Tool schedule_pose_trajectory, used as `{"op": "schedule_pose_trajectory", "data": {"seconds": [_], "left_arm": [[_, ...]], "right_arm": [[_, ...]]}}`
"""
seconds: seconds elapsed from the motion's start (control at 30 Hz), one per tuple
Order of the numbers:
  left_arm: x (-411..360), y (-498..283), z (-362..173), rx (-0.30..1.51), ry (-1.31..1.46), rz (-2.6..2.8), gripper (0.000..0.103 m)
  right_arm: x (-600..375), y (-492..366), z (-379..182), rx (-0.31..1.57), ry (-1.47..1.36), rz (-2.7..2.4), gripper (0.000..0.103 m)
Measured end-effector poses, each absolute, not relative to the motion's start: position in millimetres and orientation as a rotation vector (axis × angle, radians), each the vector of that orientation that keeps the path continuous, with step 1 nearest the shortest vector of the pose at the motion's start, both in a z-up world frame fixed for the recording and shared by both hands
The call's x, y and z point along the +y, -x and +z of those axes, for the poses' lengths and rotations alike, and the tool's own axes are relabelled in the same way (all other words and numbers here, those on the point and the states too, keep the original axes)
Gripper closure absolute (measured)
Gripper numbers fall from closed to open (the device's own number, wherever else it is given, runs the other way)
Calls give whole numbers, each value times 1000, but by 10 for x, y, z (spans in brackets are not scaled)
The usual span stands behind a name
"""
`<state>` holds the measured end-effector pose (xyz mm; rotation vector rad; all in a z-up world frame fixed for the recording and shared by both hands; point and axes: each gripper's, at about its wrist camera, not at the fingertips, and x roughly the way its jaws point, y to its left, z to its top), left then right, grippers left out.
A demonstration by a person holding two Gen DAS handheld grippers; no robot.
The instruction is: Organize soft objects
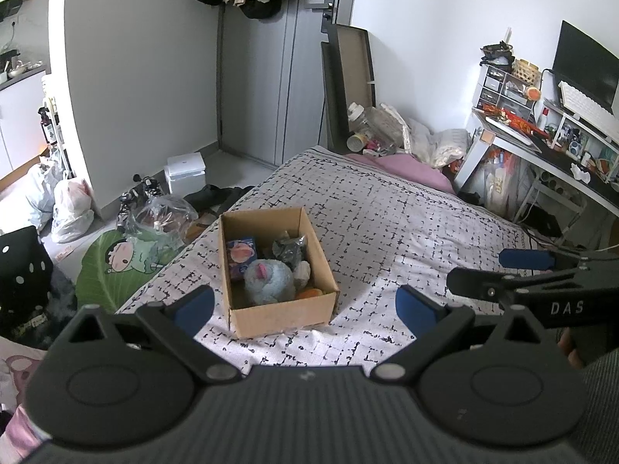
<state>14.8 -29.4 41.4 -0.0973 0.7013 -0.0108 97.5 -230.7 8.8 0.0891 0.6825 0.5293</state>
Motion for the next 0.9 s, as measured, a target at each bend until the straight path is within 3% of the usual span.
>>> {"op": "schedule_pose_trajectory", "data": {"seconds": [0.9], "left_arm": [[-304,-149,398,703,94,-25,4]], "right_arm": [[-2317,-955,83,677,-96,517,0]]}}
